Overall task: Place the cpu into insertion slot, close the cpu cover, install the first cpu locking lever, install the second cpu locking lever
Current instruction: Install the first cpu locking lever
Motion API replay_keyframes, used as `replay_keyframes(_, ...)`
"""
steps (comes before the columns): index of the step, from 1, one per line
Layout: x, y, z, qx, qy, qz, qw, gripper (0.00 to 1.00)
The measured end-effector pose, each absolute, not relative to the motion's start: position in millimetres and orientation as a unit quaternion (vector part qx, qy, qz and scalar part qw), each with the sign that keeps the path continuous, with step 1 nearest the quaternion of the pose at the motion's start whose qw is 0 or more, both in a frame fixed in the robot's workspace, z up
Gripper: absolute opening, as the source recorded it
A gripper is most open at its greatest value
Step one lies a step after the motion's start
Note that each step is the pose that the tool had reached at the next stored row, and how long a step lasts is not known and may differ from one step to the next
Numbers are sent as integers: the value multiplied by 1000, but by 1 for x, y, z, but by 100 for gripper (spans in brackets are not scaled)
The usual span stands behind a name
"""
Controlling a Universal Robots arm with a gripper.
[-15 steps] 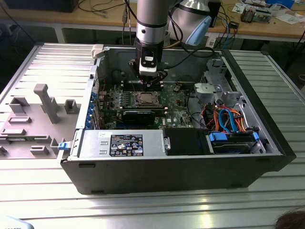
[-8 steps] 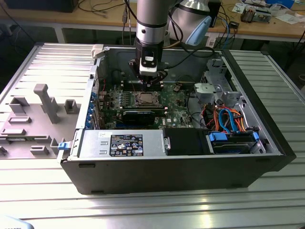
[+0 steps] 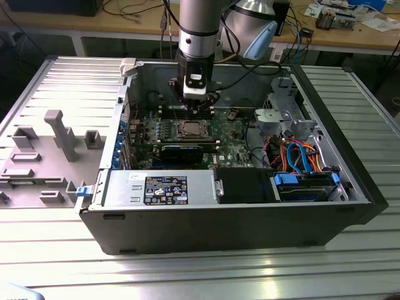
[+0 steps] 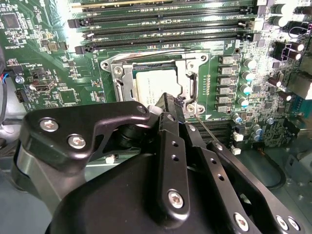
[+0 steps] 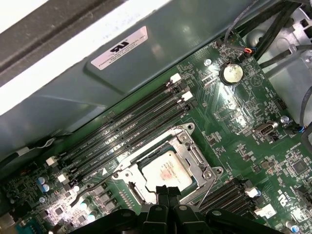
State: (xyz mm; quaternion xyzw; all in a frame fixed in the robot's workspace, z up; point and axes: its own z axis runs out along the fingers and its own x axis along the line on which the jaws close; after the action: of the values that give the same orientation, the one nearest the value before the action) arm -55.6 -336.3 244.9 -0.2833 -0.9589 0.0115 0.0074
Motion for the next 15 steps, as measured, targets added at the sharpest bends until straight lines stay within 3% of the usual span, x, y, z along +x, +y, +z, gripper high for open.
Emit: replay_keyframes(15,-56,-336,245,-277,-961,12,7,11)
